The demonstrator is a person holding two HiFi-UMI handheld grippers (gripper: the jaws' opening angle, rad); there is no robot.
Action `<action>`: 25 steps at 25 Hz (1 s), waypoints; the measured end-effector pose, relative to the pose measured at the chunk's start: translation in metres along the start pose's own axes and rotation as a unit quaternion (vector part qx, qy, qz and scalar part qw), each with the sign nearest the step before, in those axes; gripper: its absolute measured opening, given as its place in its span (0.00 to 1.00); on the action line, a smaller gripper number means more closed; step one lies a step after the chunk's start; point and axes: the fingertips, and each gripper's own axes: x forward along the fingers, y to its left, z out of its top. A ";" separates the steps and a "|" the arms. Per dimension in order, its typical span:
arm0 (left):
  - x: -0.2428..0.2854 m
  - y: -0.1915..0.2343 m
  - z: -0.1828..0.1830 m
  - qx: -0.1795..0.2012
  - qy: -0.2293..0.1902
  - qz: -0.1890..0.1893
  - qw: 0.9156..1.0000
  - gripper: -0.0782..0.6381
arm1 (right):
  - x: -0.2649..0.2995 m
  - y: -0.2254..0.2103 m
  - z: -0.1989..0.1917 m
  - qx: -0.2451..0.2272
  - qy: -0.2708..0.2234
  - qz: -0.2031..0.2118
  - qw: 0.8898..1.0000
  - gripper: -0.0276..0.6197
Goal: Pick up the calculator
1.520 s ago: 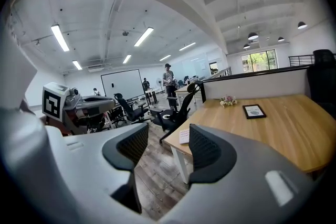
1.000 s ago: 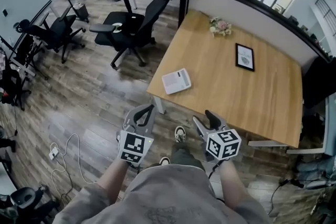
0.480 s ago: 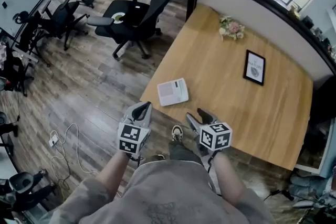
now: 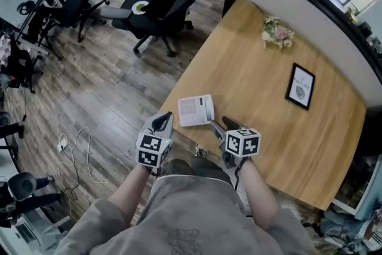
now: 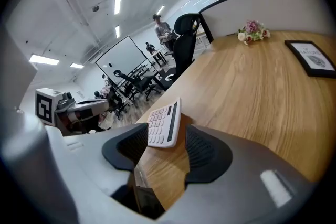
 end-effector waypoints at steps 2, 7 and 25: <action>0.010 0.004 -0.006 -0.007 0.013 -0.001 1.000 0.11 | 0.013 -0.004 0.002 0.004 0.009 0.007 1.000 0.40; 0.029 0.014 -0.021 -0.023 0.033 0.000 0.999 0.11 | 0.036 -0.012 0.003 0.015 0.029 0.017 0.999 0.40; 0.057 0.031 -0.068 -0.059 0.088 -0.034 0.994 0.11 | 0.090 -0.022 0.001 0.086 0.056 0.044 0.994 0.36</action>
